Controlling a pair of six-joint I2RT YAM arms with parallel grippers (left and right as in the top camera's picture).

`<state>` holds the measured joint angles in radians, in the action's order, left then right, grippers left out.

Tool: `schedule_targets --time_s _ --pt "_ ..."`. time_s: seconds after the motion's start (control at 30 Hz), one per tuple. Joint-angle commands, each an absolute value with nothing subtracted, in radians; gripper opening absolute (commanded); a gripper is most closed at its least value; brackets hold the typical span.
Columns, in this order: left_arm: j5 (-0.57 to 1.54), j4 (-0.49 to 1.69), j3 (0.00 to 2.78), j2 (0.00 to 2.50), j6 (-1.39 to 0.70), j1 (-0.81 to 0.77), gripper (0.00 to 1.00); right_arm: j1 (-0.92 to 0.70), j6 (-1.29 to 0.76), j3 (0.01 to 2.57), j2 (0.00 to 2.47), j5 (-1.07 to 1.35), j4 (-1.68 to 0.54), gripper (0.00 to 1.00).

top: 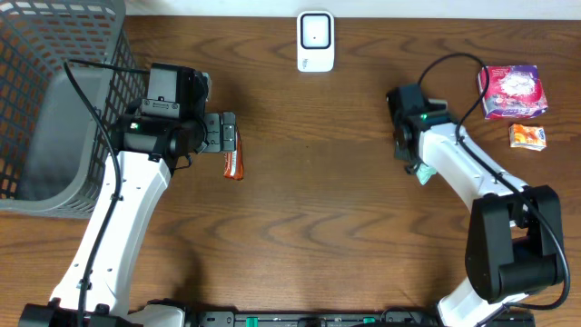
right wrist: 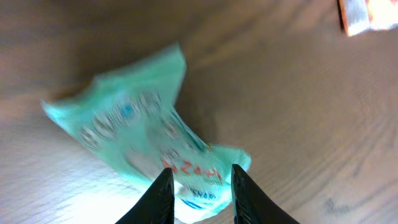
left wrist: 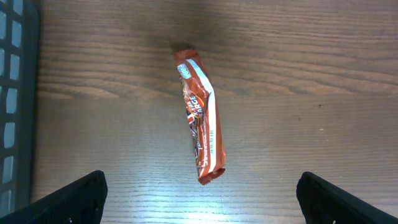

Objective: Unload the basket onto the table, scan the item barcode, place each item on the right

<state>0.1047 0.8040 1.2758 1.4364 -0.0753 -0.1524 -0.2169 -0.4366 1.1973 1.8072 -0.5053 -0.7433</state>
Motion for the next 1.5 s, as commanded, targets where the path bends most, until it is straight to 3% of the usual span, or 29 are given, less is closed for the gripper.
schedule_targets --time_s 0.0,0.07,0.17,0.3,0.53,0.9,1.1,1.3,1.43,1.47 --pt "0.096 0.804 1.277 1.440 -0.080 -0.152 0.98 -0.204 -0.347 1.262 1.789 -0.351 -0.748 0.29" --pt "0.096 0.804 1.277 1.440 -0.080 -0.152 0.98 -0.204 -0.300 1.264 1.789 -0.237 -0.741 0.34" --pt "0.096 0.804 1.277 1.440 -0.080 -0.152 0.98 -0.204 -0.264 1.258 1.790 -0.180 -0.746 0.33" --pt "0.096 0.804 1.277 1.440 -0.080 -0.152 0.98 -0.204 -0.223 1.234 1.790 -0.161 -0.757 0.24" --pt "0.096 0.804 1.277 1.440 -0.080 -0.152 0.98 -0.204 -0.163 1.156 1.792 -0.351 -0.747 0.47" --pt "0.096 0.804 1.277 1.440 -0.080 -0.152 0.98 -0.196 -0.163 1.002 1.792 -0.409 -0.512 0.49" --pt "0.096 0.804 1.277 1.440 -0.080 -0.152 0.98 -0.179 -0.206 0.917 1.792 -0.242 -0.408 0.43" --pt "0.096 0.804 1.277 1.440 -0.080 -0.152 0.98 -0.166 -0.323 0.990 1.791 0.111 -0.409 0.23" --pt "0.096 0.804 1.277 1.440 -0.080 -0.152 0.98 -0.154 -0.562 1.094 1.791 0.362 -0.407 0.05" --pt "0.096 0.804 1.277 1.440 -0.080 -0.152 0.98 -0.151 -0.633 1.116 1.791 0.412 -0.400 0.04"
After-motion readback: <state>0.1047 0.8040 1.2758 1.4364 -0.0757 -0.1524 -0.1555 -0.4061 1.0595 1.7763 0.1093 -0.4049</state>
